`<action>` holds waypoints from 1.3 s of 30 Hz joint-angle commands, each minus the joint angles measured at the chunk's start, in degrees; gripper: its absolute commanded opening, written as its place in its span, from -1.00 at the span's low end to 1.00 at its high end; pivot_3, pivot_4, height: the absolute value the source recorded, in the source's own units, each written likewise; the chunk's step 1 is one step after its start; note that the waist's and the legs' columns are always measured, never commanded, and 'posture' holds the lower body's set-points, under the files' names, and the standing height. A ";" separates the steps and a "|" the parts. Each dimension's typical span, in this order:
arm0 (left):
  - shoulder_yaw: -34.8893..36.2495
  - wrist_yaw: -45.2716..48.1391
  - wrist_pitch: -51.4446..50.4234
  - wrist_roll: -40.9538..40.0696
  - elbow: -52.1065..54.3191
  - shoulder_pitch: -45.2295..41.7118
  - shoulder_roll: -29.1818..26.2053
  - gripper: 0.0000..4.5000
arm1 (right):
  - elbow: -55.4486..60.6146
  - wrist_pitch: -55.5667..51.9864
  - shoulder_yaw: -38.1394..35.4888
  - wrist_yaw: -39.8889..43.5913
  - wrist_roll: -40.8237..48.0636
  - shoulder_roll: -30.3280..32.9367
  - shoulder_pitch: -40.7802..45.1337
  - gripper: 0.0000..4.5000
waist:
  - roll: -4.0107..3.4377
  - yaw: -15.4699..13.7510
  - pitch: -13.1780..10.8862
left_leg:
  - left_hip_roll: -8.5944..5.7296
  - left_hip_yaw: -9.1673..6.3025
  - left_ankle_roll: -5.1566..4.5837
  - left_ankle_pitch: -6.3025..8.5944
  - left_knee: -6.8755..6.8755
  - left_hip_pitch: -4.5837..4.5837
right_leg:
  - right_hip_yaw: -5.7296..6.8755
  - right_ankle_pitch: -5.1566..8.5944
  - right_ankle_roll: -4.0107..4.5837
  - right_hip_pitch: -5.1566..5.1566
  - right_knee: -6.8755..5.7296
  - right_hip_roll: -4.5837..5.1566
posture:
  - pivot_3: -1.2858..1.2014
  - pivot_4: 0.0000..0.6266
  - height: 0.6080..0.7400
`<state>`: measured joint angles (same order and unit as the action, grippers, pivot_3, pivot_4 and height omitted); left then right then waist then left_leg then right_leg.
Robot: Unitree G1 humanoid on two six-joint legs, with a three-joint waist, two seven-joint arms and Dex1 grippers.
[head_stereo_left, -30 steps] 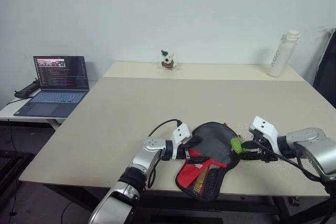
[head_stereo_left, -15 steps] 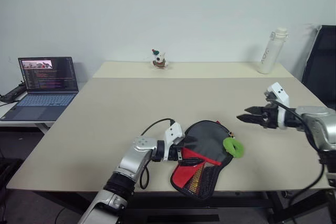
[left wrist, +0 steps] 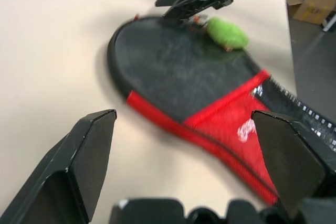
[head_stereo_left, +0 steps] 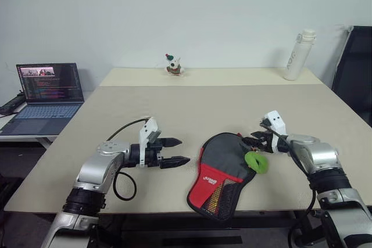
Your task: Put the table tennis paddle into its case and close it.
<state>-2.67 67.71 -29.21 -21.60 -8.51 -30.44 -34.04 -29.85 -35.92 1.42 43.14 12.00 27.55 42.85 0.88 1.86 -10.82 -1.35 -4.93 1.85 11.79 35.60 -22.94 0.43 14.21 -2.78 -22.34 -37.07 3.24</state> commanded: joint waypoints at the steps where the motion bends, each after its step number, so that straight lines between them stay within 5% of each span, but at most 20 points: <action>1: 1.16 -1.08 1.27 -0.52 2.83 0.42 -0.38 1.00 | -2.65 2.13 0.84 -0.15 -1.61 -0.66 2.53 0.40 | 0.00 0.00 0.00 | 0.01 0.00 0.00 0.00 0.00 0.00 | -0.01 -0.06 0.10 0.00 0.00 0.00 | 0.03 -0.52 1.00; 5: 0.75 -2.02 1.64 -0.42 3.52 1.15 -0.05 1.00 | -8.08 4.38 2.05 0.01 -3.92 -1.66 5.66 0.24 | 0.00 0.01 0.00 | 0.01 0.04 0.00 0.00 0.02 0.04 | -0.03 -0.06 0.10 0.00 0.00 -0.07 | 0.03 -0.52 1.00; 14: -0.04 -2.50 2.74 0.19 4.05 2.18 -0.10 1.00 | -17.80 10.85 7.77 7.50 -9.29 -2.49 14.05 -0.98 | -0.01 0.17 0.00 | 0.03 0.11 0.01 -0.01 0.04 0.10 | -0.06 -0.10 0.16 0.00 -0.05 -0.16 | 0.03 -0.52 1.00; 39: -2.16 -5.09 3.42 0.65 5.67 3.26 1.22 1.00 | -38.65 29.59 8.86 5.30 -17.54 -15.81 32.10 -0.98 | -0.02 1.38 -0.02 | 0.02 0.68 0.04 -0.03 -0.49 -0.04 | -0.84 -0.26 0.45 -1.00 -0.66 -0.17 | 0.03 -0.52 1.00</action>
<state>-4.81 62.95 -26.85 -21.11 -4.74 -26.52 -32.89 -68.34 -7.96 10.76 49.63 -5.13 11.93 72.95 0.86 3.24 -10.85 -1.32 -4.24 1.88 11.76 35.11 -22.97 -0.42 13.95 -2.32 -23.34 -37.75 3.07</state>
